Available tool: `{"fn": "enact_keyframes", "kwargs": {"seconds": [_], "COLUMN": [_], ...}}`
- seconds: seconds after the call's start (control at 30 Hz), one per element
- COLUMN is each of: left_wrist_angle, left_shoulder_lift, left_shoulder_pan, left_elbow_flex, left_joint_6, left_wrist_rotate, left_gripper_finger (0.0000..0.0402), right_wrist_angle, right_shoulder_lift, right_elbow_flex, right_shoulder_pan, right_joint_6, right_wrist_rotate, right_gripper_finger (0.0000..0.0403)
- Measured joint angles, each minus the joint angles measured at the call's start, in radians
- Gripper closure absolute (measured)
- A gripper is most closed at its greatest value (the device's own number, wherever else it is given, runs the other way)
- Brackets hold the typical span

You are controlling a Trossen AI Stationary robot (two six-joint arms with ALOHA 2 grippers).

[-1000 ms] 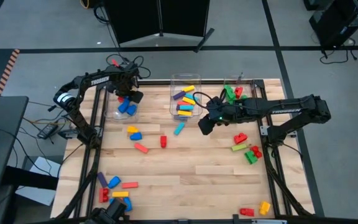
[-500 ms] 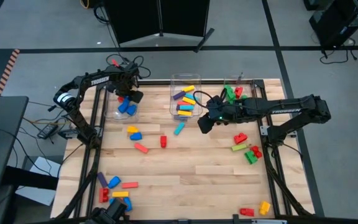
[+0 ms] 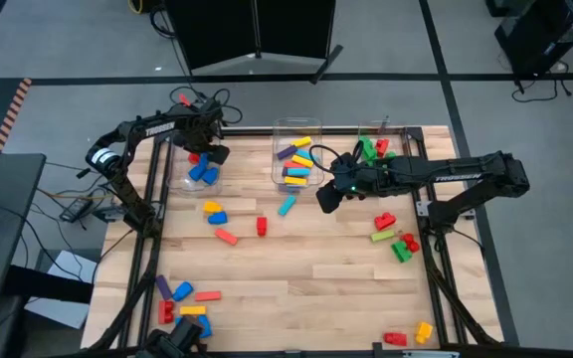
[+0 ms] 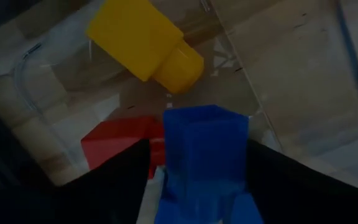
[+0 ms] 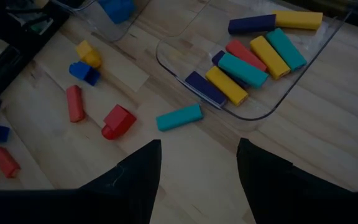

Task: Sort blocks by size
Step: Put the blue 1 stud game piece into the left transparent bin

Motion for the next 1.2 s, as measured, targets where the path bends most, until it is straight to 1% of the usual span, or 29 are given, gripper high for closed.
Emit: {"fn": "enact_keyframes", "kwargs": {"seconds": [0.13, 0.33, 0.47, 0.6, 0.77, 0.9, 1.03, 1.13, 1.2], "left_wrist_angle": [-0.051, -0.135, -0.189, -0.222, -0.234, -0.234, -0.257, -0.280, -0.286], "left_shoulder_lift": [-0.003, -0.078, -0.170, -0.286, -0.437, -0.521, -0.556, -0.554, -0.545], "left_shoulder_pan": [0.000, -0.008, -0.037, -0.115, -0.284, -0.466, -0.679, -0.841, -0.939], "left_elbow_flex": [0.040, 0.110, 0.113, 0.087, 0.042, 0.002, -0.023, -0.023, -0.023], "left_joint_6": [-0.001, -0.003, -0.027, -0.070, -0.240, -0.421, -0.659, -0.822, -0.905], "left_wrist_rotate": [-0.032, -0.057, -0.057, -0.057, -0.057, -0.091, -0.142, -0.184, -0.192], "left_gripper_finger": [0.0127, 0.0124, 0.0124, 0.0124, 0.0124, 0.0124, 0.0124, 0.0124, 0.0124], "right_wrist_angle": [0.000, 0.000, 0.000, -0.001, -0.001, -0.001, -0.001, -0.002, -0.002], "right_shoulder_lift": [0.000, 0.000, 0.000, 0.000, 0.000, 0.000, 0.000, 0.000, 0.000], "right_elbow_flex": [0.000, 0.000, 0.000, 0.000, 0.000, 0.000, 0.000, 0.000, 0.000], "right_shoulder_pan": [0.000, 0.000, 0.000, 0.000, 0.001, 0.001, 0.004, 0.010, 0.018], "right_joint_6": [0.000, -0.002, -0.015, -0.044, -0.087, -0.135, -0.185, -0.225, -0.253], "right_wrist_rotate": [0.000, 0.000, 0.000, 0.000, -0.002, -0.032, -0.077, -0.099, -0.105], "right_gripper_finger": [0.0187, 0.0187, 0.0187, 0.0187, 0.0187, 0.0187, 0.0187, 0.0187, 0.0187]}}
